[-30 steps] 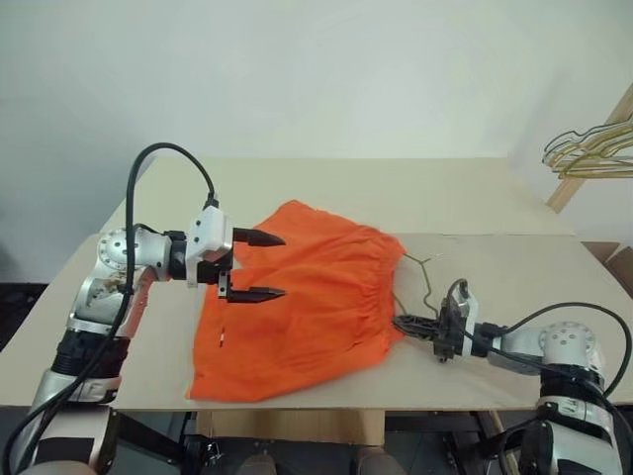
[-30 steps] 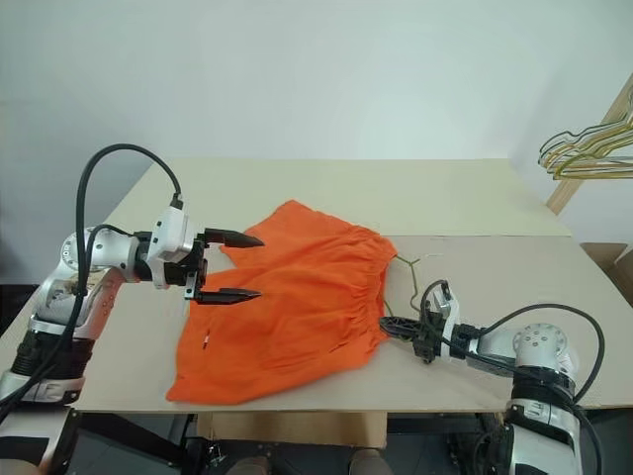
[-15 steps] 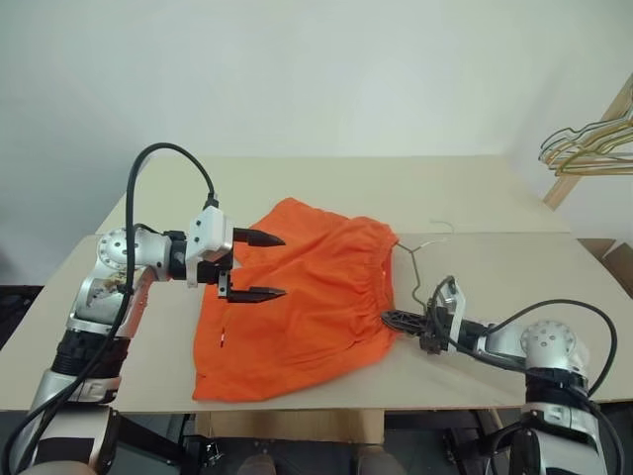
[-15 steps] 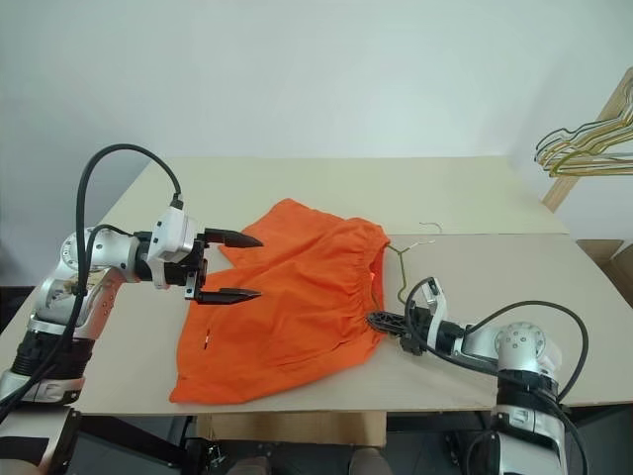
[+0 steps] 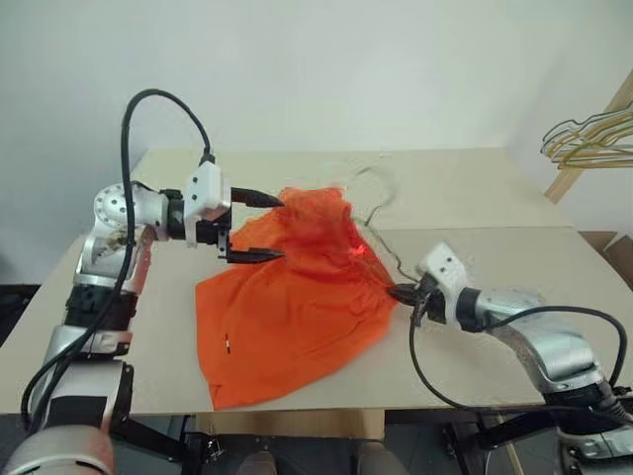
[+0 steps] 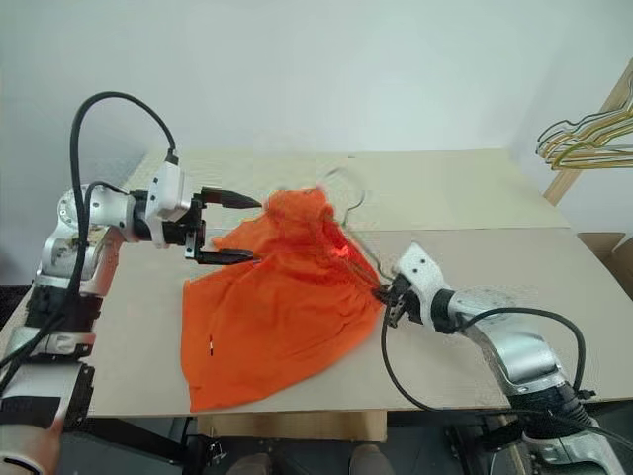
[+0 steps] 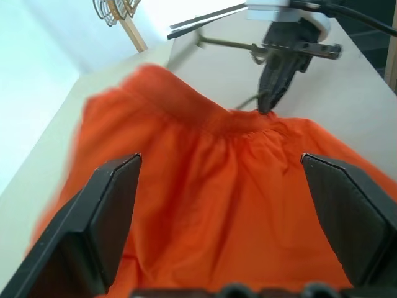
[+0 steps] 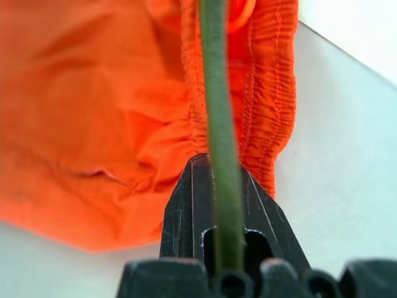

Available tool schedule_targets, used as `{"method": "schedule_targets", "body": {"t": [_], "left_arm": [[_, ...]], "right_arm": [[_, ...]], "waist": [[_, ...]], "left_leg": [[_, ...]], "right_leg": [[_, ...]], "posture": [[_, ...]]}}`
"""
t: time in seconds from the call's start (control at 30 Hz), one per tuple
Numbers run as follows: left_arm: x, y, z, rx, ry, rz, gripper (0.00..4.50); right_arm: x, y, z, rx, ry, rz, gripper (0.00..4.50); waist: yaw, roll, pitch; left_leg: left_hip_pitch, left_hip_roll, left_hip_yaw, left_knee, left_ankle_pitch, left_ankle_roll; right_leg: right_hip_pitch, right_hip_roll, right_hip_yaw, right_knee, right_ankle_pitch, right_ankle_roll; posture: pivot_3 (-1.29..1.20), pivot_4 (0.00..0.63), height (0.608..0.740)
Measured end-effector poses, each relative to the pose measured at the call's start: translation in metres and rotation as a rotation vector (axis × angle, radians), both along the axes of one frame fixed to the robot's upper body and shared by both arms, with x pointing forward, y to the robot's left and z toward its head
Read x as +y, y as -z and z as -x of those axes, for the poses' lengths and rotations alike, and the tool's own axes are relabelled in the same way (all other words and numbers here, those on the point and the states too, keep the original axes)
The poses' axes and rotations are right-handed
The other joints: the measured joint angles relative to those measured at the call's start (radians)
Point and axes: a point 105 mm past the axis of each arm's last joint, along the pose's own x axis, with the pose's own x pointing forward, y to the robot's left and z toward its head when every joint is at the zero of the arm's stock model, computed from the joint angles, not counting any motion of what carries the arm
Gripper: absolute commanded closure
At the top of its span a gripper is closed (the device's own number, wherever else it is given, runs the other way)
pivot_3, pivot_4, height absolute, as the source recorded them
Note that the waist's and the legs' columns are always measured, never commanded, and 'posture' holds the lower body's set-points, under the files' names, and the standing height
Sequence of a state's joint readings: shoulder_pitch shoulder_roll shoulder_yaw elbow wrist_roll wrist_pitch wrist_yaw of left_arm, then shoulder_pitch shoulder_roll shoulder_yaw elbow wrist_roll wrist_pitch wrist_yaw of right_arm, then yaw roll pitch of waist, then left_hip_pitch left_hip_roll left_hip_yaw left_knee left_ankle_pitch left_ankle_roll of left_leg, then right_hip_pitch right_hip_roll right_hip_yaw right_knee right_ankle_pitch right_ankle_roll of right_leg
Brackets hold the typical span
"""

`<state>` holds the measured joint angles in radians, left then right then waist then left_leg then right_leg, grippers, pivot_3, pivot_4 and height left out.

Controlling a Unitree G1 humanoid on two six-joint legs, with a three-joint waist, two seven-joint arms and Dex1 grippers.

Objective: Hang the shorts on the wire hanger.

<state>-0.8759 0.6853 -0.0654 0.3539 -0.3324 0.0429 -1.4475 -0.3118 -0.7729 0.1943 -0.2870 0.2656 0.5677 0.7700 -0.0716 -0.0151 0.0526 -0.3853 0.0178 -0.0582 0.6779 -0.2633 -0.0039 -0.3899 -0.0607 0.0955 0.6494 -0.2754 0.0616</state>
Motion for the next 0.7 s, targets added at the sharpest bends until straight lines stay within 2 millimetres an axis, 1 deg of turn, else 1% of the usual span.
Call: {"method": "schedule_targets", "body": {"t": [0.07,0.1,0.13,0.17,0.2,0.3,0.37,0.43,0.53,0.63,0.7], "left_arm": [[-0.003,-0.014,0.002,-0.04,0.048,-0.018,0.03],[-0.004,-0.018,0.004,-0.046,0.077,-0.037,0.03],[-0.003,-0.019,0.007,-0.051,0.106,-0.071,0.03],[0.0,-0.017,0.011,-0.047,0.13,-0.125,0.03],[0.002,-0.013,0.012,-0.038,0.139,-0.16,0.03],[0.007,0.007,0.019,-0.008,0.195,-0.308,0.03],[0.001,0.02,0.023,0.022,0.25,-0.35,0.03],[-0.006,0.029,0.025,0.028,0.299,-0.391,0.03],[-0.015,0.038,0.018,-0.004,0.328,-0.418,0.03],[-0.028,0.053,0.011,-0.006,0.344,-0.438,0.03],[-0.033,0.059,0.007,-0.013,0.343,-0.452,0.03]], "right_arm": [[0.008,0.0,0.005,-0.022,-0.068,0.048,4.5],[0.01,0.0,0.007,-0.024,-0.089,0.066,4.5],[0.011,0.001,0.008,-0.022,-0.108,0.084,4.5],[0.01,0.001,0.009,-0.02,-0.12,0.103,4.5],[0.008,0.001,0.009,-0.02,-0.122,0.116,4.5],[0.0,-0.003,0.009,-0.016,-0.141,0.182,4.5],[0.0,-0.009,0.007,-0.025,-0.158,0.195,4.5],[0.001,-0.012,0.007,-0.03,-0.171,0.202,4.5],[0.0,-0.01,0.007,-0.025,-0.17,0.219,4.5],[0.0,-0.009,0.008,-0.011,-0.168,0.222,4.5],[0.0,-0.009,0.009,-0.006,-0.169,0.226,4.5]], "waist": [[-0.003,0.0,0.0],[-0.003,0.0,0.0],[-0.005,0.0,0.0],[-0.011,0.0,0.0],[-0.015,0.0,0.0],[-0.027,0.0,0.0],[-0.027,0.0,0.0],[-0.027,0.0,0.0],[-0.027,0.0,0.0],[-0.031,0.0,0.0],[-0.039,0.0,0.0]], "left_leg": [[0.001,0.0,0.0,0.0,0.0,0.0],[0.001,0.0,0.0,0.0,0.0,0.0],[0.001,0.0,0.0,0.0,0.0,0.0],[0.002,0.0,0.0,0.0,0.0,0.0],[0.002,0.0,0.0,-0.001,0.0,0.0],[0.002,0.0,0.0,0.0,0.0,0.0],[0.002,0.001,0.0,0.0,0.0,0.0],[0.002,0.0,0.0,0.0,0.0,0.0],[0.001,0.0,0.0,0.0,0.0,0.0],[0.001,0.0,0.0,0.001,0.0,0.0],[0.001,0.0,0.0,0.001,0.0,0.0]], "right_leg": [[0.001,0.0,0.0,0.0,0.0,0.0],[0.001,0.0,0.0,0.0,0.0,0.0],[0.001,0.0,0.0,0.0,0.0,0.0],[0.001,0.0,0.0,0.0,0.0,0.0],[0.001,0.0,0.0,0.0,0.0,0.0],[0.001,0.0,0.001,0.001,0.0,0.0],[0.001,0.0,0.0,0.001,0.0,0.0],[0.001,0.0,0.0,0.001,0.0,0.0],[0.001,0.0,0.0,0.001,0.0,0.0],[0.001,0.0,0.0,0.001,0.0,0.0],[0.001,0.0,0.0,0.001,0.0,0.0]], "posture": [[-0.09,0.0,0.74],[-0.1,0.0,0.74],[-0.11,0.0,0.74],[-0.11,0.0,0.74],[-0.11,0.0,0.74],[-0.12,0.0,0.74],[-0.13,0.0,0.74],[-0.14,0.0,0.74],[-0.15,0.0,0.74],[-0.16,0.0,0.74],[-0.16,0.0,0.74]]}}
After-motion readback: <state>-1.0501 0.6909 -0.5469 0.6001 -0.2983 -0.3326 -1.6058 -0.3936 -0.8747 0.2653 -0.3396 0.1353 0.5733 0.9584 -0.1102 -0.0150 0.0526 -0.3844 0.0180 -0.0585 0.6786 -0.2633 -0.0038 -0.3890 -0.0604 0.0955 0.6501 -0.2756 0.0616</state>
